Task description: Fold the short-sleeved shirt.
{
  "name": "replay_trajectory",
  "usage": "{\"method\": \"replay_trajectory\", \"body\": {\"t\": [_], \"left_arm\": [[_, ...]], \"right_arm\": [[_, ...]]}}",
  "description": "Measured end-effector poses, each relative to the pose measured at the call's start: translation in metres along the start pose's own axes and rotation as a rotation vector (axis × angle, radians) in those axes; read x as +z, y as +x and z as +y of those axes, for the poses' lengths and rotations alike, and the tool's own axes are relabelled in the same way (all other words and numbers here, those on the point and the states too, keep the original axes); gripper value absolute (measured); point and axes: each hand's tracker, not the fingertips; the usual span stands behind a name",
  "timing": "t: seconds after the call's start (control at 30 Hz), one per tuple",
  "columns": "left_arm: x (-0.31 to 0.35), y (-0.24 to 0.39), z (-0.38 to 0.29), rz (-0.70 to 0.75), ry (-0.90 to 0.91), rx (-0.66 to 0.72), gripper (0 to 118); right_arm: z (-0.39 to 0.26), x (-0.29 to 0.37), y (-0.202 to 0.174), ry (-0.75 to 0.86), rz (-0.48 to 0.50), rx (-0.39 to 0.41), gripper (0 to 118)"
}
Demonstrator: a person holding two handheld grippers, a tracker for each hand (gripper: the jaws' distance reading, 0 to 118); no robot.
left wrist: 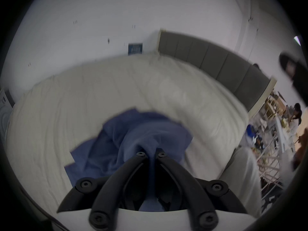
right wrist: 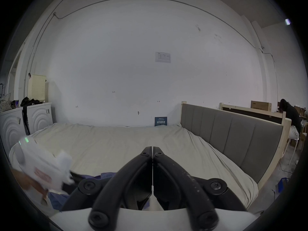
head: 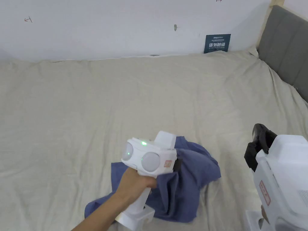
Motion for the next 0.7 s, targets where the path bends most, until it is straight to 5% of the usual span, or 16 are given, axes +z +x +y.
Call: {"method": "replay_trajectory", "body": {"t": [0.17, 0.3, 0.37, 0.43, 0.7], "left_arm": [[-0.057, -0.011, -0.045, 0.091, -0.194, -0.003, 7], [-0.059, -0.014, -0.054, 0.093, -0.153, 0.023, 14], [-0.051, -0.015, -0.047, 0.091, -0.14, 0.068, 54], [-0.035, -0.016, -0.04, 0.08, -0.091, 0.125, 117], [0.081, -0.03, -0.009, 0.14, 0.353, 0.23, 110]], "right_arm": [[-0.005, -0.003, -0.002, -0.024, 0.008, 0.005, 2], [-0.007, -0.005, -0.004, -0.035, 0.014, 0.003, 2], [-0.007, -0.006, -0.005, -0.038, 0.016, 0.005, 2], [-0.004, -0.007, -0.007, -0.039, 0.021, 0.006, 2], [0.016, -0.008, -0.019, -0.007, 0.033, 0.008, 2]]}}
